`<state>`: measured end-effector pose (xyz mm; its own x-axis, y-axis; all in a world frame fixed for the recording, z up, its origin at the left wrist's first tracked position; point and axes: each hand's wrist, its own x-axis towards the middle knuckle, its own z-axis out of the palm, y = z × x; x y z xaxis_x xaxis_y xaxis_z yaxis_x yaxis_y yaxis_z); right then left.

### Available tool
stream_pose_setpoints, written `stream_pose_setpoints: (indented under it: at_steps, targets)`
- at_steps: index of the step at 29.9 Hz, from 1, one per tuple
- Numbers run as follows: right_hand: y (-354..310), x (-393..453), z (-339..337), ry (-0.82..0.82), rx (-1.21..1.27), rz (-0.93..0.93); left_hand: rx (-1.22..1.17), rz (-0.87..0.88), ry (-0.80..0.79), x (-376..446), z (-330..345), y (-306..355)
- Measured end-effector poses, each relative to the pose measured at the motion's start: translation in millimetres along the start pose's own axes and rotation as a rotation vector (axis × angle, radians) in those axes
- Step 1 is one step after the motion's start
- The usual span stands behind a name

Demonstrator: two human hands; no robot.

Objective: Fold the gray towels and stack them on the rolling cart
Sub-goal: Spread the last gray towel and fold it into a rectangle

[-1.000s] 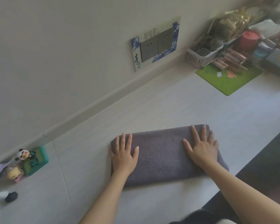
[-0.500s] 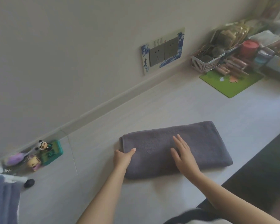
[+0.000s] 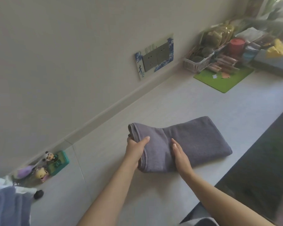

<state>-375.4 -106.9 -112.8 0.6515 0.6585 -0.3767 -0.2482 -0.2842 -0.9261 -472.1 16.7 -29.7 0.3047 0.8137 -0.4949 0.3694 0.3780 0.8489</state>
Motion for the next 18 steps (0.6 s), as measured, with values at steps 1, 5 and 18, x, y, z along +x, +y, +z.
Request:
stream_pose_setpoints:
  at_steps: [1, 5, 18]
  targets:
    - [-1.5, 0.1, 1.7, -0.014, 0.032, 0.005, 0.028, 0.037, -0.004, -4.0, 6.2, 5.7]
    - [-7.1, 10.2, -11.6, -0.120, 0.259, 0.153, 0.245, 0.187, -0.034, -20.0, 44.9, 29.3]
    - [-37.5, 61.4, -179.0, 0.123, -0.108, 0.174, 0.607, 0.443, 0.031, -22.8, 206.0, 51.1]
